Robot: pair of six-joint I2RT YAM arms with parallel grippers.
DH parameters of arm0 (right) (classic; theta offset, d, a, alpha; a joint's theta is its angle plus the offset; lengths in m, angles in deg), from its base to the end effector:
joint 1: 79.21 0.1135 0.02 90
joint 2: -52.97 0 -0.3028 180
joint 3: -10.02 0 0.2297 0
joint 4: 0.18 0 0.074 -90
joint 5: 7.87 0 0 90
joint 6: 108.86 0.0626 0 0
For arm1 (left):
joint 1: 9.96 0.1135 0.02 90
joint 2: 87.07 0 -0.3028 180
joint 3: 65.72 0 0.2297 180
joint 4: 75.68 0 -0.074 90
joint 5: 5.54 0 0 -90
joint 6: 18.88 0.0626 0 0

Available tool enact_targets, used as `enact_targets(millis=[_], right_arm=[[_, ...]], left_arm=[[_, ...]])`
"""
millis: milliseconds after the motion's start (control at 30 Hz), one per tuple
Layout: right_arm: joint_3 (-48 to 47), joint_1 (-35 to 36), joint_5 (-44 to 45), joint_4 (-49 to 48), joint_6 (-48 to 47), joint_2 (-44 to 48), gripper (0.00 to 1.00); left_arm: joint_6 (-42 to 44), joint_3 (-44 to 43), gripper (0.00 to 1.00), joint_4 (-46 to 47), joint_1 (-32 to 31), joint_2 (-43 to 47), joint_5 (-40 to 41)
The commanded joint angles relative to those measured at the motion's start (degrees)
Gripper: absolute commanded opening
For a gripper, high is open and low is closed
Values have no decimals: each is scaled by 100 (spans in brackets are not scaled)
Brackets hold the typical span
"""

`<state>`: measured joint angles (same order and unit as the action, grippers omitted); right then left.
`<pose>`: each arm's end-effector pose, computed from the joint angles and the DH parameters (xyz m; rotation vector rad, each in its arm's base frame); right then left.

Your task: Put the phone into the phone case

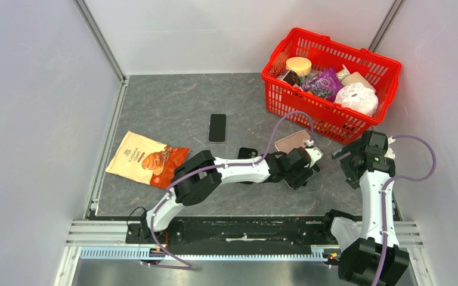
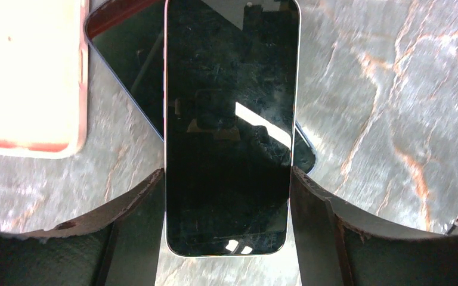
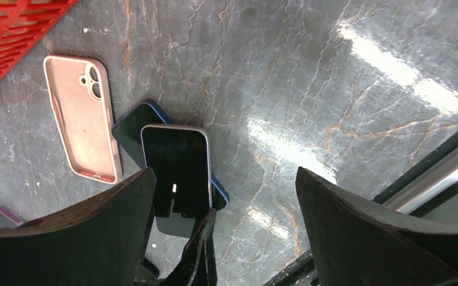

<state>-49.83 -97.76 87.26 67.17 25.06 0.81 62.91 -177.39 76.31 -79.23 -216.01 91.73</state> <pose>0.1222 -0.0469 0.2657 1.3782 2.2115 0.0413 0.1934 -0.4886 0.1841 1.1703 2.1085 -0.5011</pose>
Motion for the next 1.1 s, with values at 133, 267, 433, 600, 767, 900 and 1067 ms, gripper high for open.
enact_targets(millis=[133,267,433,600,767,900,1067], right_arm=[[146,53,-486,-343,-81,-46,94],[155,68,-495,-343,-77,-22,94],[188,176,-828,-397,-81,-14,93],[285,614,-1141,-552,129,10,92],[335,1028,-1584,-781,467,0,89],[375,1491,-1603,-963,763,-69,88],[534,2222,-1681,-1359,1178,-211,87]], left_arm=[[-556,780,29,342,157,1203,-125],[-750,1070,28,444,191,1477,-340],[-1139,1356,26,443,277,1768,-293],[-1879,1761,25,337,517,2109,-44],[-2439,2214,25,215,707,2478,367],[-2699,2493,25,313,822,2660,392],[-2937,2683,25,297,892,2826,534]])
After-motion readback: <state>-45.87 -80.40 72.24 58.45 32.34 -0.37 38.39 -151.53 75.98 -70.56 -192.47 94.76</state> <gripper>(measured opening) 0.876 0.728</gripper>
